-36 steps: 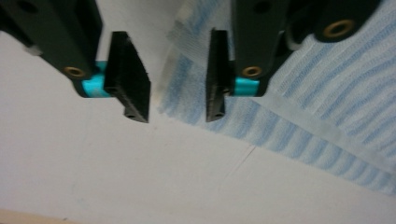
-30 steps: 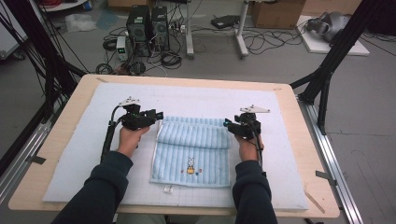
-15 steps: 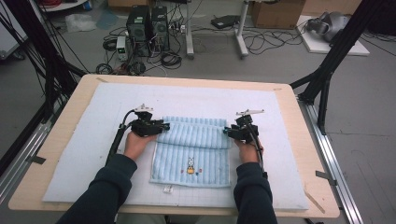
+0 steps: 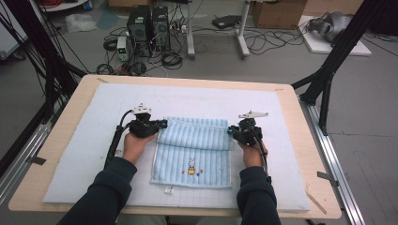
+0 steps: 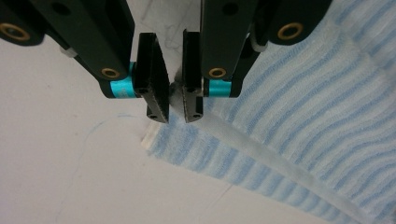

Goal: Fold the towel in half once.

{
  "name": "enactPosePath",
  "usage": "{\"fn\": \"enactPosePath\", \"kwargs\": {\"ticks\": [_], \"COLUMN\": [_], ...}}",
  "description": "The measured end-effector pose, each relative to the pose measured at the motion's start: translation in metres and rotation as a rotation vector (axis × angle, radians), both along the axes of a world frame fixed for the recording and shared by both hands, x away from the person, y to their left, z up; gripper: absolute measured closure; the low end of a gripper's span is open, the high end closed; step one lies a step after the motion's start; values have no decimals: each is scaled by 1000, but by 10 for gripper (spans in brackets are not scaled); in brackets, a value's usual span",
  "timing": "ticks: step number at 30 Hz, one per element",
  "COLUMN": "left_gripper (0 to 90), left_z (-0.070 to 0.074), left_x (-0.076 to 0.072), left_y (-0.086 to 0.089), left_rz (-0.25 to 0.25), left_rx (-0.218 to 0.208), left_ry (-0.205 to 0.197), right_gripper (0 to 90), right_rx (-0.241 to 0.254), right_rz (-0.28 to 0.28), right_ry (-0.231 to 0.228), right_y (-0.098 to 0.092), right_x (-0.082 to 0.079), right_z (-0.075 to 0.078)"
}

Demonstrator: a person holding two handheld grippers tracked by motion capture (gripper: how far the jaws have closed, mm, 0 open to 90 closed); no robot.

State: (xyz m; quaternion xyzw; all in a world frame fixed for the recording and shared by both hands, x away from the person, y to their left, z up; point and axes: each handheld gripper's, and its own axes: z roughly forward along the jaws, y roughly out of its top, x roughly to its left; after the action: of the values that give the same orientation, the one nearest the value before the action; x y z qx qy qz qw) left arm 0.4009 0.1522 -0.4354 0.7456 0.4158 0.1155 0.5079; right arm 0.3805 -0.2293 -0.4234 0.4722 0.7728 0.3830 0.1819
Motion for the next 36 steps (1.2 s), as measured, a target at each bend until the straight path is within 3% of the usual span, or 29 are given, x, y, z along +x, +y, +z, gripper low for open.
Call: {"fn": "enactPosePath", "kwargs": {"ticks": [9, 17, 24, 27, 36], "left_gripper": [865, 866, 866, 865, 865], "left_z": [7, 4, -5, -6, -4], "left_x": [-28, -62, -86, -94, -111], "left_y": [9, 16, 23, 24, 29], "left_rz": [-49, -93, -129, -141, -145], "left_rx": [-70, -71, -60, -41, -59], "left_ry": [-23, -39, -27, -28, -33], "right_gripper": [811, 811, 811, 811, 811], "right_rx": [51, 68, 96, 90, 98], "right_rz": [37, 89, 120, 135, 153], "right_ry": [-61, -128, -138, -142, -168], "right_y": [-7, -5, -6, -7, -12], "right_x": [-29, -61, -91, -101, -122], "right_z": [3, 12, 7, 3, 7]}}
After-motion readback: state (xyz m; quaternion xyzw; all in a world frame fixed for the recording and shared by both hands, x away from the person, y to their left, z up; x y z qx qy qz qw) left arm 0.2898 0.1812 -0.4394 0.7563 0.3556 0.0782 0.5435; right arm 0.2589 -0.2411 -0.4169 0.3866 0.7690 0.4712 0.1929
